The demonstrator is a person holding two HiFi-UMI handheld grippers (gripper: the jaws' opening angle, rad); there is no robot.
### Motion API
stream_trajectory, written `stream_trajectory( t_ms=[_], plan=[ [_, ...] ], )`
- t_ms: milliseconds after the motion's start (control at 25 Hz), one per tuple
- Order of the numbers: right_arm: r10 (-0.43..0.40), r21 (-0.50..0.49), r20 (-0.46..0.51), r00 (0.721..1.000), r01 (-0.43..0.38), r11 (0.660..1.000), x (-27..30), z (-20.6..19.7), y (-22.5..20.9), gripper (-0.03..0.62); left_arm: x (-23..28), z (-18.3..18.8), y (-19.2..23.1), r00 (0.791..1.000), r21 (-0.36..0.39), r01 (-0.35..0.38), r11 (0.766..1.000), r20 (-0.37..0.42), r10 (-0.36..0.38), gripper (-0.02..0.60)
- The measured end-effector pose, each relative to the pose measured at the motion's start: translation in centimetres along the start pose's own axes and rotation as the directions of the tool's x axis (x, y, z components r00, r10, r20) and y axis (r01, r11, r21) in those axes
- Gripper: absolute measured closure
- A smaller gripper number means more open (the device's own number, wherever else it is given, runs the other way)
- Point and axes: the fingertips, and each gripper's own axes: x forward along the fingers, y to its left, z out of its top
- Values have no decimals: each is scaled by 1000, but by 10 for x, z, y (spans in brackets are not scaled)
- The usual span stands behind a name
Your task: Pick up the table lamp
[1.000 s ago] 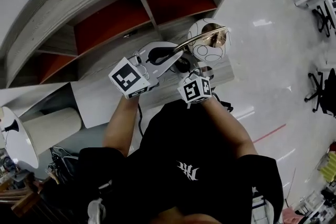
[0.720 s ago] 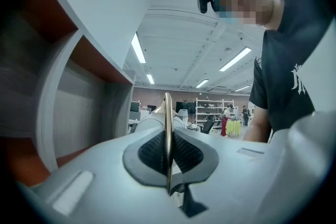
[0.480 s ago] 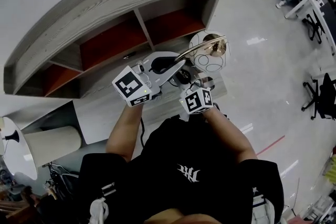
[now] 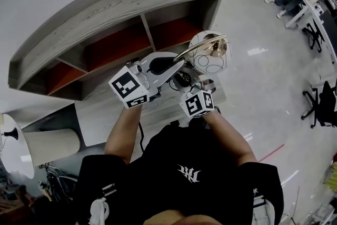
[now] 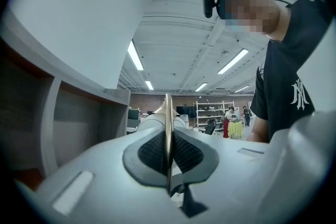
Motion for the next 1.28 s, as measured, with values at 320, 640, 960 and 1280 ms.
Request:
stream_trajectory(
  t_ms=[320, 640, 960, 1280],
  plan=[
    [-4, -28, 30, 1000, 5, 1000, -1, 28, -12, 562, -7, 29, -3, 1000, 34, -9, 999, 14, 8, 575],
    [4, -41, 37, 999, -2, 999, -5, 52, -20, 562, -13, 54, -5, 1000, 26, -17, 1000, 24, 16, 575],
    [1, -60, 42, 999, 2, 998, -5, 70, -28, 562, -17, 72, -9, 1000, 58, -9, 998, 26, 7, 575],
    [-1, -70, 42, 999, 4, 998, -7, 79, -30, 560, -20, 81, -10, 999, 66, -7, 998, 38, 5, 575]
  ],
)
